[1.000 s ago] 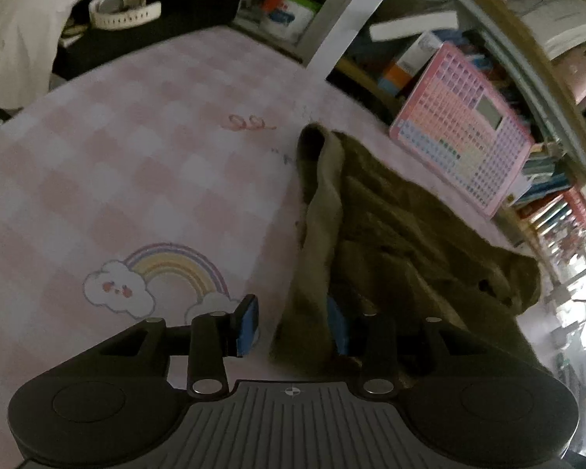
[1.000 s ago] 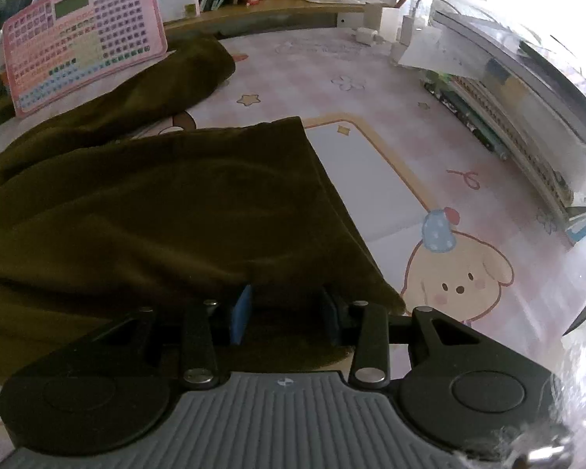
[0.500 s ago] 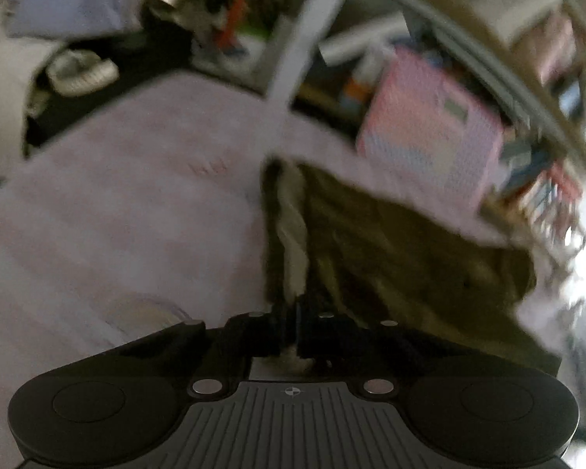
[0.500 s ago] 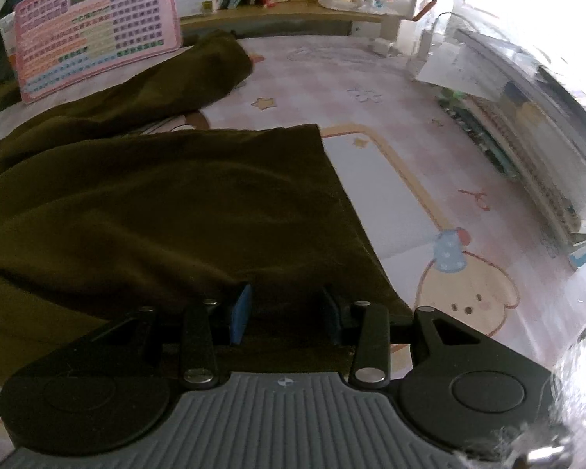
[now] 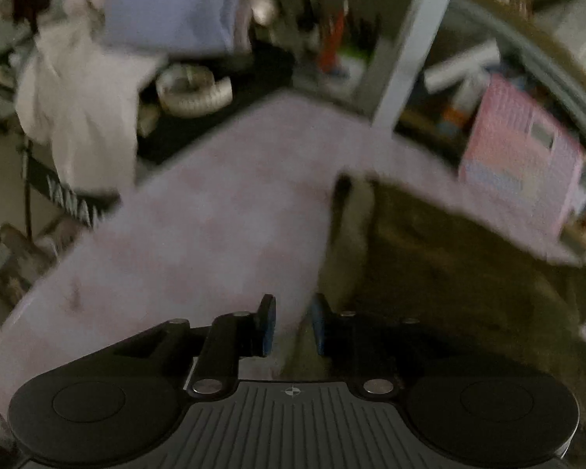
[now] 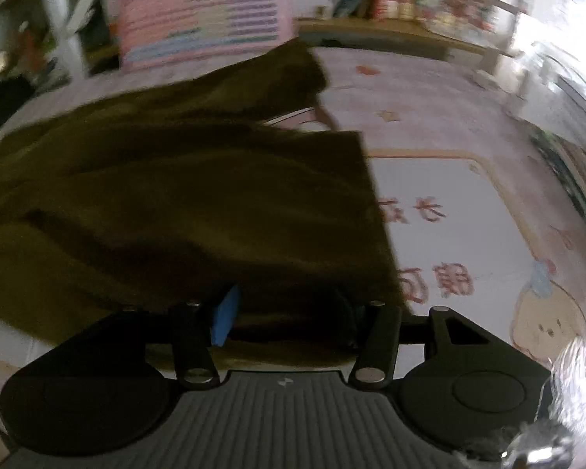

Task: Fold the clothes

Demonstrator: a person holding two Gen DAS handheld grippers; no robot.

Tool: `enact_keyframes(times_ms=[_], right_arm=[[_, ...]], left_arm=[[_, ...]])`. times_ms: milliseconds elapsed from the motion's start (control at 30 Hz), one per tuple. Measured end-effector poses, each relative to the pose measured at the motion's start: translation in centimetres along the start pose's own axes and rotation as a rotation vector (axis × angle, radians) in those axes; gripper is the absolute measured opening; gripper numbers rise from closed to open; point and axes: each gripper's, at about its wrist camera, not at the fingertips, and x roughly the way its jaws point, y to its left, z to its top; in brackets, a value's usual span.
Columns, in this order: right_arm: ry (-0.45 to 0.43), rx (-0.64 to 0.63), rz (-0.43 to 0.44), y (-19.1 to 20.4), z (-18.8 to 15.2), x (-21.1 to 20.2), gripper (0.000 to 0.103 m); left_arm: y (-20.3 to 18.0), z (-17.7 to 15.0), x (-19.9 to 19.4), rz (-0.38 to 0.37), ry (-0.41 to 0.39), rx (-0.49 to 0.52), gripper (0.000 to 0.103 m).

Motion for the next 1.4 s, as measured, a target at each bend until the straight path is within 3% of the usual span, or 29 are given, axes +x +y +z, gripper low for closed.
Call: enact_keyframes(times_ms=[67, 200, 333, 400, 500, 533, 633, 733, 767, 833, 900, 933, 1000, 1033, 1200, 1267, 1400], right_arm=[[-0.030, 0.062, -0.028, -1.2, 0.1, -0.9, 0.052], [-0.028, 0.144, -0.113, -3.4, -0.1, -1.5, 0.054], [0.013, 0.184, -0.151, -4.5, -1.0, -1.3, 0.054], [0.027, 0.189, -0.146, -4.3, -1.4, -1.2, 0.052], [0.043, 0.153, -0.124, -3.3, -1.7, -0.8, 0.033], [0.044, 0.131, -0.101, -2.9, -1.6, -0.9, 0.016], [-0.055, 0.089, -0.117, -1.8, -0.6, -2.8, 0.012], [-0.267, 0.076, -0.124, -0.9, 0.7, -6.6, 0.012], [-0.279, 0.075, -0.137, -0.6, 0.8, -6.9, 0.013], [-0.237, 0.077, -0.164, -0.4, 0.7, -6.0, 0.013], [-0.075, 0.122, -0.188, -1.3, -0.3, -3.2, 0.015], [-0.001, 0.164, -0.196, -1.9, -0.9, -2.1, 0.019], [0.048, 0.278, -0.212, -3.2, -1.9, -1.5, 0.036], [0.032, 0.303, -0.218, -3.5, -1.9, -2.0, 0.045], [-0.013, 0.271, -0.228, -3.3, -1.2, -3.2, 0.046], [-0.022, 0.253, -0.226, -2.9, -1.0, -3.4, 0.048], [-0.034, 0.207, -0.215, -2.0, -0.7, -3.6, 0.049]], left_arm=[[-0.5, 0.4, -0.8, -0.056, -0.052, 0.010, 0.022], [-2.3, -0.6, -0.1, -0.167, -0.015, 0.070, 0.022], [-3.8, -2.4, 1.8, -0.250, 0.105, 0.093, 0.022], [-4.1, -3.1, 2.9, -0.254, 0.145, 0.091, 0.022], [-4.5, -3.6, 3.7, -0.243, 0.170, 0.093, 0.023], [-4.5, -3.7, 3.9, -0.242, 0.172, 0.093, 0.023], [-4.5, -3.8, 3.9, -0.255, 0.179, 0.088, 0.023], [-4.4, -3.7, 4.1, -0.269, 0.189, 0.088, 0.023], [-4.4, -3.7, 4.1, -0.268, 0.188, 0.089, 0.023], [-4.3, -3.7, 4.1, -0.272, 0.187, 0.088, 0.023], [-4.0, -3.8, 4.0, -0.282, 0.186, 0.079, 0.023], [-3.8, -3.8, 4.0, -0.287, 0.185, 0.073, 0.023], [-3.6, -3.9, 4.0, -0.294, 0.184, 0.064, 0.023], [-3.5, -3.9, 4.0, -0.298, 0.183, 0.060, 0.023], [-3.9, -3.7, 4.1, -0.290, 0.181, 0.071, 0.024], [-4.2, -3.6, 3.8, -0.274, 0.159, 0.073, 0.027], [-5.3, -3.2, 2.9, -0.314, 0.096, 0.076, 0.029]])
